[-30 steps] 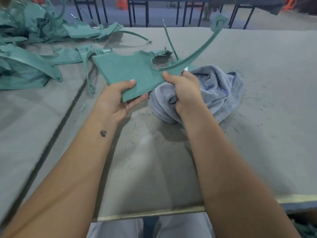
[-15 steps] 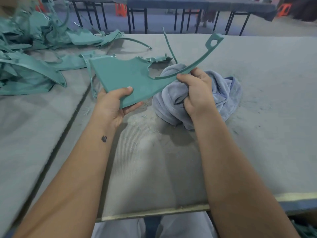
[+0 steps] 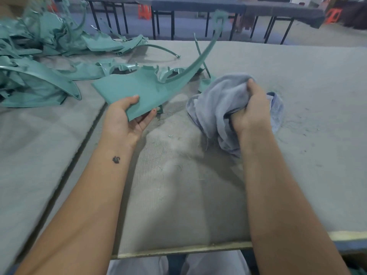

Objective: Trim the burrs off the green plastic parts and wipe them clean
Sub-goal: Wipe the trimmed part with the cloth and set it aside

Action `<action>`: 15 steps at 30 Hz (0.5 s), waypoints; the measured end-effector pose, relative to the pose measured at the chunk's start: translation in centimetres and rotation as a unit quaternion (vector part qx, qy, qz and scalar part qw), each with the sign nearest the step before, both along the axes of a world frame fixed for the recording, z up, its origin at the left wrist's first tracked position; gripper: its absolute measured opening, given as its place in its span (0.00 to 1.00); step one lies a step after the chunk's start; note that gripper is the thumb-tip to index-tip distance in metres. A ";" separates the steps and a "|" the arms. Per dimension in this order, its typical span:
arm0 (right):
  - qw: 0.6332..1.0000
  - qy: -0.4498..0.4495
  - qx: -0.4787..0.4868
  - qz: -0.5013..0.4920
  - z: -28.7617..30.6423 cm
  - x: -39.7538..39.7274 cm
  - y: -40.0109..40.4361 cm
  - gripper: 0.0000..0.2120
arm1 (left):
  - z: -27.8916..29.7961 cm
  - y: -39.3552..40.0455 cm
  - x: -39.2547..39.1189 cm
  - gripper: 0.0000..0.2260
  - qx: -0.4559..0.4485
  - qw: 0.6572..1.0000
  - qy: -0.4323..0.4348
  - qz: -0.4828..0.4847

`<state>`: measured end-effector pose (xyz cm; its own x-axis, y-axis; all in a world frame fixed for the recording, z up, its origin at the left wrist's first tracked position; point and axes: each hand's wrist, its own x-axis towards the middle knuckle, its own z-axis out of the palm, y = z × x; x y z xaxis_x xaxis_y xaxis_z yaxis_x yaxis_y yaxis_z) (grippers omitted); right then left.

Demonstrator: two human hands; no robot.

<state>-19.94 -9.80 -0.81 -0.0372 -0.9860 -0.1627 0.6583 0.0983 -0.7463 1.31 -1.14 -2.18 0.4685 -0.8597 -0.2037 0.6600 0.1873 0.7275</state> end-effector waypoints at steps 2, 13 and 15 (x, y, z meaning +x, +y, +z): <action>0.999 -0.016 -0.035 -0.038 0.1 -0.3 0.0 0.14 | 0.1 -0.2 -0.1 0.08 0.020 0.999 -0.044 -0.003; 0.905 0.300 -0.202 -0.225 0.3 0.2 0.3 0.05 | -0.3 -0.8 -0.8 0.16 0.071 0.978 -0.192 0.038; 0.869 0.409 -0.176 -0.218 0.0 0.1 -0.4 0.06 | -0.1 -0.5 -0.7 0.14 0.048 0.982 -0.181 0.025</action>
<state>-19.88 -10.17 -0.79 -0.3808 -0.8326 0.4023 -0.1884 -0.3561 -0.9153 0.62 -1.66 -2.31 0.5665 -0.8187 -0.0942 0.3459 0.1324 0.9289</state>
